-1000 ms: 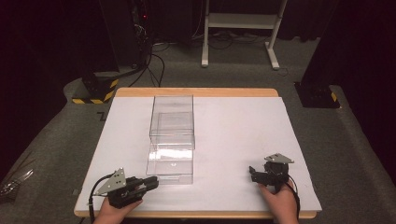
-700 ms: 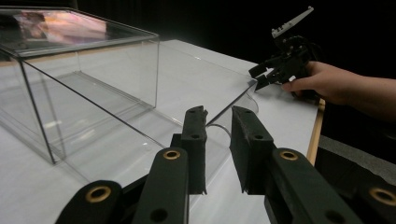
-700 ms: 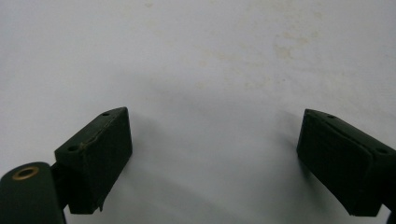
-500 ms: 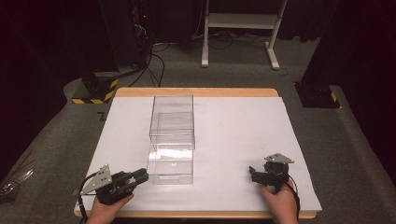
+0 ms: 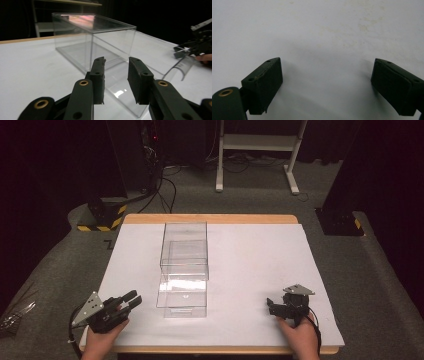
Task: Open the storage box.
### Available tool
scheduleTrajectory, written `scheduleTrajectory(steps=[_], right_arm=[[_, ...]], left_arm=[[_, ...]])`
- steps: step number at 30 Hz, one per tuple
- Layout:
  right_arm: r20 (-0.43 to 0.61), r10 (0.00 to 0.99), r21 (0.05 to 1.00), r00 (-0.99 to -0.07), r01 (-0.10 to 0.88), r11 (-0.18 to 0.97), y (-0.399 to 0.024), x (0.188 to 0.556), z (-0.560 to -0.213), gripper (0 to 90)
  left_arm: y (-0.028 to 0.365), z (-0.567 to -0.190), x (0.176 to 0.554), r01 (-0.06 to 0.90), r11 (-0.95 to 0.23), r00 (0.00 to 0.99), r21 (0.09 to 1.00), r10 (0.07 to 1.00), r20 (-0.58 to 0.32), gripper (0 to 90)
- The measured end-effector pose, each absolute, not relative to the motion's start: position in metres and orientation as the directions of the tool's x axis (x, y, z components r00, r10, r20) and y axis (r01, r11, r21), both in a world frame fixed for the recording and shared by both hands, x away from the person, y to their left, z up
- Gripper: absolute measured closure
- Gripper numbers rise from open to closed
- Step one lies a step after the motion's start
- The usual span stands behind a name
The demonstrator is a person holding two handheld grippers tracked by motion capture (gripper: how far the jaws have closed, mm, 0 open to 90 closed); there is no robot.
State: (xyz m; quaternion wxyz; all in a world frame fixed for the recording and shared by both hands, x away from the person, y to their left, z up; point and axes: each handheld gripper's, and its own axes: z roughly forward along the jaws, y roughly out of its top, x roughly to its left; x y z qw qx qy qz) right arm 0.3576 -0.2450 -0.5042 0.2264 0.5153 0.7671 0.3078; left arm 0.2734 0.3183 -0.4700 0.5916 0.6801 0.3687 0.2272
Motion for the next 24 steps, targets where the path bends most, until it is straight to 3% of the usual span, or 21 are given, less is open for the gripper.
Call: scheduleTrajectory(steps=[8,15,20,24], right_arm=[[-0.029,0.930,0.706,-0.366,0.651,0.279,-0.245,0.358,-0.504,10.5],[-0.029,0.930,0.705,-0.366,0.652,0.279,-0.245,0.358,-0.504,10.5],[-0.028,0.931,0.705,-0.365,0.652,0.277,-0.245,0.358,-0.504,10.5],[-0.028,0.930,0.706,-0.365,0.652,0.277,-0.245,0.358,-0.504,10.5]], left_arm=[[0.333,-0.483,0.281,0.300,-0.071,0.483,0.951,0.871,-0.087,57.1],[0.325,-0.502,0.295,0.433,-0.244,0.381,0.867,0.922,0.069,47.2],[0.315,-0.508,0.312,0.587,-0.299,0.398,0.752,0.916,0.053,33.3],[0.318,-0.508,0.313,0.600,-0.270,0.400,0.753,0.916,0.010,32.4]])
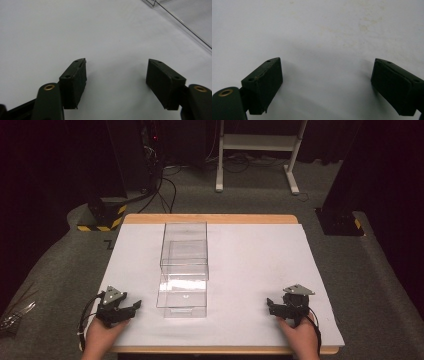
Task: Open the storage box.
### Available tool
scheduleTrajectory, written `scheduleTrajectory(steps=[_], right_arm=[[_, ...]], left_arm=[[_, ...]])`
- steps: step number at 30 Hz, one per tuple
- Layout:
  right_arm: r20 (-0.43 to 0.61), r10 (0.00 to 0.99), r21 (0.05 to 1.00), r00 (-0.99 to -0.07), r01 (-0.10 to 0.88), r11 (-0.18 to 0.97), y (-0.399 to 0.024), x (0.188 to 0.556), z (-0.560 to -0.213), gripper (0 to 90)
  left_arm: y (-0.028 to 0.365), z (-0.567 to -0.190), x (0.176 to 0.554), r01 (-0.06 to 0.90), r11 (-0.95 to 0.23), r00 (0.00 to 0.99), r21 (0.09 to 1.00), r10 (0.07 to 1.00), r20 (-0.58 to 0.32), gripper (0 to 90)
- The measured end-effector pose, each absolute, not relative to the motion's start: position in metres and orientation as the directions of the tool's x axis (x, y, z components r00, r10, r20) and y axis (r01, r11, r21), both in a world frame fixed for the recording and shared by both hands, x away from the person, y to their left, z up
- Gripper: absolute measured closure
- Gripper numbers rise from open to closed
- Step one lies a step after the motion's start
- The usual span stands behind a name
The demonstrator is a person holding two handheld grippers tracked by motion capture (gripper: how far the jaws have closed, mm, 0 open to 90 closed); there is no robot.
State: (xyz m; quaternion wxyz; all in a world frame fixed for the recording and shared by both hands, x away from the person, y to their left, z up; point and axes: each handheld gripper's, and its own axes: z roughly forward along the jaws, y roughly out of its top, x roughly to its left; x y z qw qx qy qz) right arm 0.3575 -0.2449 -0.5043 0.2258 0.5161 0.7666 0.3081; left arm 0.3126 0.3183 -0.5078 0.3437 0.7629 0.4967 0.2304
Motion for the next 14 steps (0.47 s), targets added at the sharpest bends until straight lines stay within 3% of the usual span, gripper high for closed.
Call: scheduleTrajectory(steps=[14], right_arm=[[-0.028,0.931,0.706,-0.365,0.652,0.277,-0.2449,0.3575,-0.5043,10.5]], left_arm=[[0.3177,-0.5081,0.3130,0.600,-0.272,0.407,0.753,0.913,0.006,29.7]])
